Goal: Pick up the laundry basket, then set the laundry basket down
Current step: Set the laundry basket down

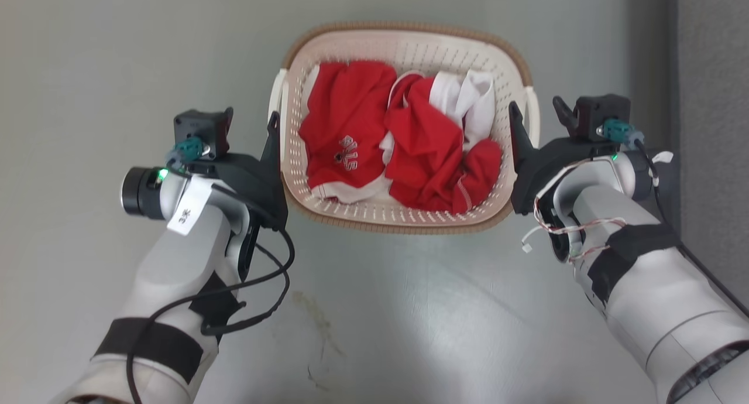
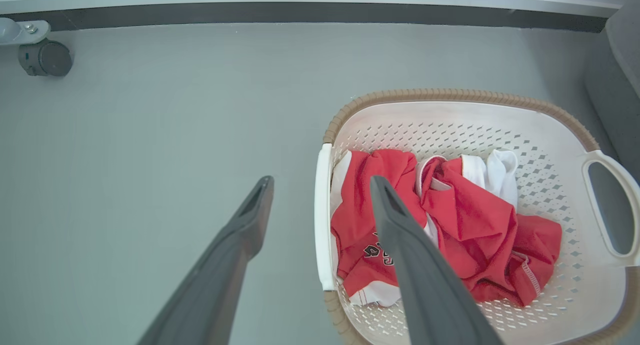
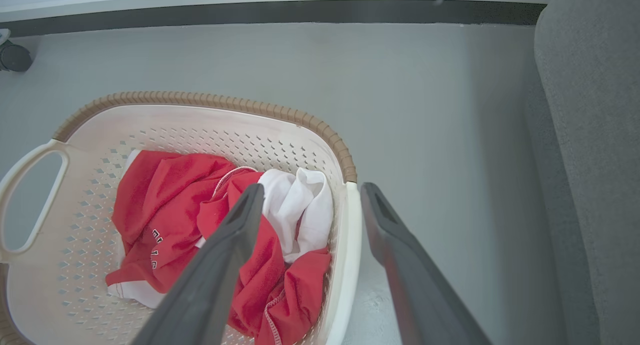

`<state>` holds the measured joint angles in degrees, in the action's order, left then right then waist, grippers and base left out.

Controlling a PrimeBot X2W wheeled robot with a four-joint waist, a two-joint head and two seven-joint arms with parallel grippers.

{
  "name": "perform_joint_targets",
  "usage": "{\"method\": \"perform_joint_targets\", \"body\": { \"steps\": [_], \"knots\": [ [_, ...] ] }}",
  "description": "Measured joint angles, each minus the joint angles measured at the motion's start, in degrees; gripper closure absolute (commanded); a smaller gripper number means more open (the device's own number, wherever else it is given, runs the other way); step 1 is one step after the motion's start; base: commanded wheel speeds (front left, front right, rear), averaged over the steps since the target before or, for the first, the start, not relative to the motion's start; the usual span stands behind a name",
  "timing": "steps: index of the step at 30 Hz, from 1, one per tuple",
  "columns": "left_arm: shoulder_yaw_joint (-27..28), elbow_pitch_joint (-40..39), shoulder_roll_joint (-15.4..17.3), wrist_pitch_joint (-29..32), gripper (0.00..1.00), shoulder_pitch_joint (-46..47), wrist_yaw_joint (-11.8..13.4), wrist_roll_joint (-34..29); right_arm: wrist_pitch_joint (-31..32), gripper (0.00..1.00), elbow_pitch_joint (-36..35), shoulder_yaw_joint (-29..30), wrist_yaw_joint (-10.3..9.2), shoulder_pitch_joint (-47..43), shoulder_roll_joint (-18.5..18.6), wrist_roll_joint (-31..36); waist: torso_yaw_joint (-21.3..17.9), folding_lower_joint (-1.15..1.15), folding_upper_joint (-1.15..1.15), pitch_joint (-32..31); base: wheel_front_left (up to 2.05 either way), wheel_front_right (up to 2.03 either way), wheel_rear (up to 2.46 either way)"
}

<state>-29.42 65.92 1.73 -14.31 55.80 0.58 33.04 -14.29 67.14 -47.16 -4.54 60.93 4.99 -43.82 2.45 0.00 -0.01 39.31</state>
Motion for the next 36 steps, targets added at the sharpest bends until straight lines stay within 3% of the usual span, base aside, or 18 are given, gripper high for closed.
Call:
{"method": "perform_joint_targets", "body": {
  "steps": [12,36],
  "knots": [
    [3.52,-4.55,0.57,0.00,0.00,-6.70,2.42,-0.01,-0.01,0.00,-4.91,2.02,-0.07,-5.17,1.25,2.44,-0.57,0.00,0.00,-7.85,0.00,0.00,0.00],
    [11.38,-18.57,1.48,0.00,0.00,-22.19,4.32,-2.16,-0.01,0.00,-17.05,8.37,-1.54,-19.08,2.76,7.86,-1.05,0.00,0.00,-20.74,0.00,0.00,0.00]
  ]
}}
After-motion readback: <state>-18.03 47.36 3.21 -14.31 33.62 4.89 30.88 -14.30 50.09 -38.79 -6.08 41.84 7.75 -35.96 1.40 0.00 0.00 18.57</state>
